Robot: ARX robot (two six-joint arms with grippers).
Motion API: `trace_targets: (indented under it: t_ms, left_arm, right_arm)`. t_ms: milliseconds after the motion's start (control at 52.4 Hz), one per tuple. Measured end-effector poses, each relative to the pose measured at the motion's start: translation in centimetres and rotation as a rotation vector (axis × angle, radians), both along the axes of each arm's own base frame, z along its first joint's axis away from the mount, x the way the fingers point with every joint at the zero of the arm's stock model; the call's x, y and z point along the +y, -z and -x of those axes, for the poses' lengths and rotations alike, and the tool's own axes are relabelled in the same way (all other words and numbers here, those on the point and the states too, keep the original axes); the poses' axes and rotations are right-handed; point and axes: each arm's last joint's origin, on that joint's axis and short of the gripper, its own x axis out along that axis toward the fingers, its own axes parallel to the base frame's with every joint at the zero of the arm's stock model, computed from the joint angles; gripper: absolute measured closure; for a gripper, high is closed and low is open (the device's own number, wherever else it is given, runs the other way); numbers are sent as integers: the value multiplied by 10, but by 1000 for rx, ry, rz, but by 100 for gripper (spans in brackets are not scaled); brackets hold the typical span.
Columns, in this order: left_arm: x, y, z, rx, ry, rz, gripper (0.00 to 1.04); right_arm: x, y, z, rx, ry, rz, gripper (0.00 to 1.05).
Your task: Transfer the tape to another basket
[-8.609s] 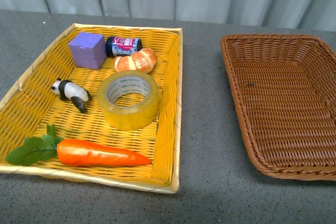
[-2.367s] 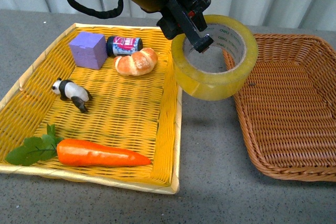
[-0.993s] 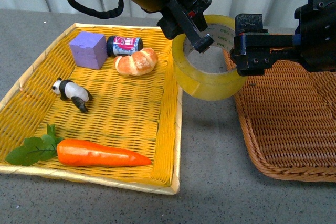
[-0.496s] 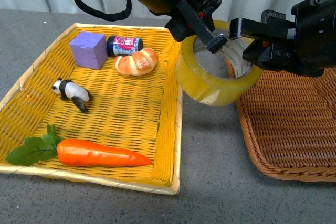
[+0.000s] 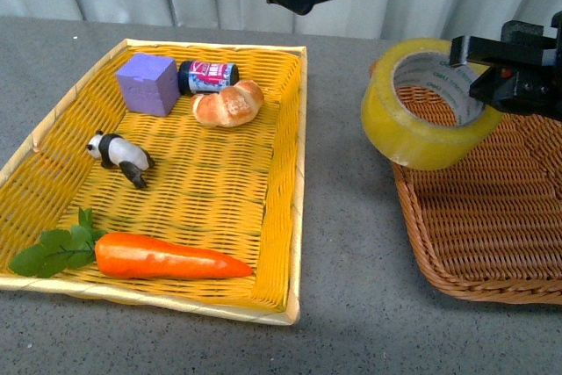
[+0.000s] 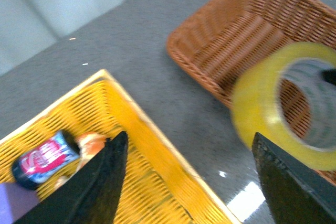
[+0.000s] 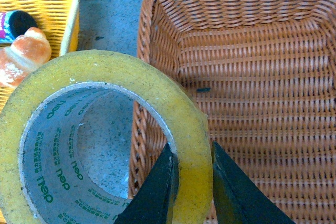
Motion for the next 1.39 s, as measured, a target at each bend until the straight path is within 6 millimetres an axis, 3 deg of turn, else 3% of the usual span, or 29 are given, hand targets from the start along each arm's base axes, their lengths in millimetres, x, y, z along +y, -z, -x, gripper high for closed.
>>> trace_targets:
  t_ms: [172, 382, 573, 764, 916, 1126, 1164, 1222, 1298, 1394]
  left_arm:
    - [40, 16, -12, -46, -365, 64, 5]
    - [85, 35, -12, -21, -723, 186, 6]
    - [97, 60, 4, 12, -866, 133, 6]
    - [105, 60, 13, -3, -909, 133, 6]
    - [107, 49, 21, -73, -947, 150, 6]
    - [106, 30, 34, -209, -1036, 156, 6]
    - [107, 29, 37, -245, -955, 203, 11]
    - [110, 30, 51, -351, -756, 298, 24]
    - [114, 31, 70, -430, -667, 327, 36]
    - [122, 31, 88, -462, -655, 323, 51]
  right_arm:
    - [-31, 5, 3, 13, 60, 33, 90]
    - [-63, 25, 10, 60, 140, 76, 90]
    - [-66, 59, 11, 140, 130, 97, 90]
    - [-69, 68, 11, 171, 141, 113, 90]
    - [-68, 61, 9, 123, 133, 131, 68]
    - [-67, 28, 14, -26, 150, 181, 35]
    - [-67, 24, 15, -50, 147, 176, 28]
    - [-66, 33, 18, -265, 107, 156, 38]
    - [-66, 40, 34, -427, 105, 159, 49]
    - [-66, 26, 55, -634, 107, 160, 65]
